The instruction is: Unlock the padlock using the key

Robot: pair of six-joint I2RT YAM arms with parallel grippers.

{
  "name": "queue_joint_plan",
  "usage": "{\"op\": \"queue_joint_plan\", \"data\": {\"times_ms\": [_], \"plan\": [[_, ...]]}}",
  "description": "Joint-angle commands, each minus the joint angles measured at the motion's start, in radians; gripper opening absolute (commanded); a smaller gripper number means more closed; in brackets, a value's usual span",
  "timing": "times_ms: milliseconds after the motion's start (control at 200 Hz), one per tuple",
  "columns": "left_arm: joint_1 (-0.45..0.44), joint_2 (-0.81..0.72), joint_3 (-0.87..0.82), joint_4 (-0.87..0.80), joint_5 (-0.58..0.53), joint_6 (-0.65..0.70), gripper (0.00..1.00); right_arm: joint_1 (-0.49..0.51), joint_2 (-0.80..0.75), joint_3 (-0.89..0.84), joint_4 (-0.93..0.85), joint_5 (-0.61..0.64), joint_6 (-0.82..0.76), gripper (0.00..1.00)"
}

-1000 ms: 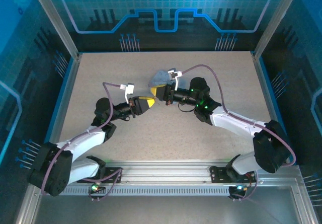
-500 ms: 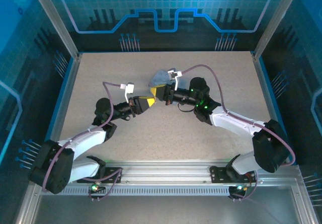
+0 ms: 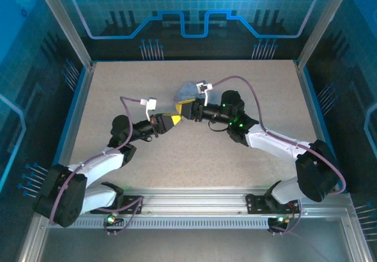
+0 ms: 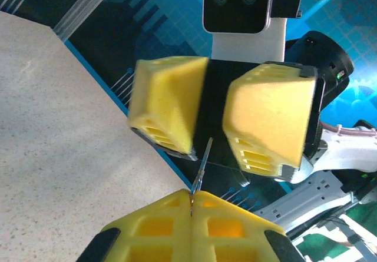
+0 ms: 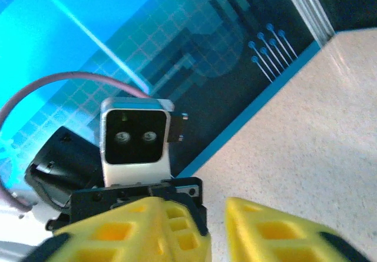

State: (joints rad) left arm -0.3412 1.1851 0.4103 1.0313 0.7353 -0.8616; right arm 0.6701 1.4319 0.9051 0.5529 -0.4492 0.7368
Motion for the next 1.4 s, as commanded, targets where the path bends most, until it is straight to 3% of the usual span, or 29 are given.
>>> {"op": "queue_joint_plan", "data": {"times_ms": [0, 65, 190, 305, 380, 515, 675, 970, 1391], "plan": [[0.014, -0.065, -0.015, -0.118, -0.059, 0.101, 0.0, 0.014, -0.023, 0.034, -0.086, 0.063, -0.012, 0.51], [0.015, -0.113, -0.02, -0.223, -0.102, 0.163, 0.0, 0.014, -0.041, 0.039, -0.141, 0.115, -0.009, 0.6], [0.014, -0.235, -0.03, -0.471, -0.221, 0.289, 0.0, 0.016, -0.085, 0.061, -0.35, 0.296, 0.006, 0.63], [0.014, -0.366, -0.031, -0.761, -0.405, 0.388, 0.0, 0.052, -0.085, 0.111, -0.63, 0.574, 0.04, 0.59], [0.014, -0.442, -0.036, -0.896, -0.511, 0.42, 0.0, 0.131, -0.036, 0.162, -0.787, 0.799, 0.044, 0.53], [0.014, -0.539, -0.051, -1.022, -0.579, 0.428, 0.0, 0.268, 0.148, 0.296, -0.975, 1.039, 0.096, 0.5], [0.014, -0.598, -0.055, -1.097, -0.573, 0.448, 0.0, 0.325, 0.391, 0.48, -1.113, 1.153, 0.168, 0.52], [0.014, -0.68, -0.09, -1.139, -0.541, 0.445, 0.0, 0.31, 0.687, 0.733, -1.21, 1.261, 0.263, 0.55], [0.014, -0.7, -0.12, -1.109, -0.521, 0.441, 0.0, 0.24, 0.837, 0.851, -1.224, 1.283, 0.335, 0.54]]}}
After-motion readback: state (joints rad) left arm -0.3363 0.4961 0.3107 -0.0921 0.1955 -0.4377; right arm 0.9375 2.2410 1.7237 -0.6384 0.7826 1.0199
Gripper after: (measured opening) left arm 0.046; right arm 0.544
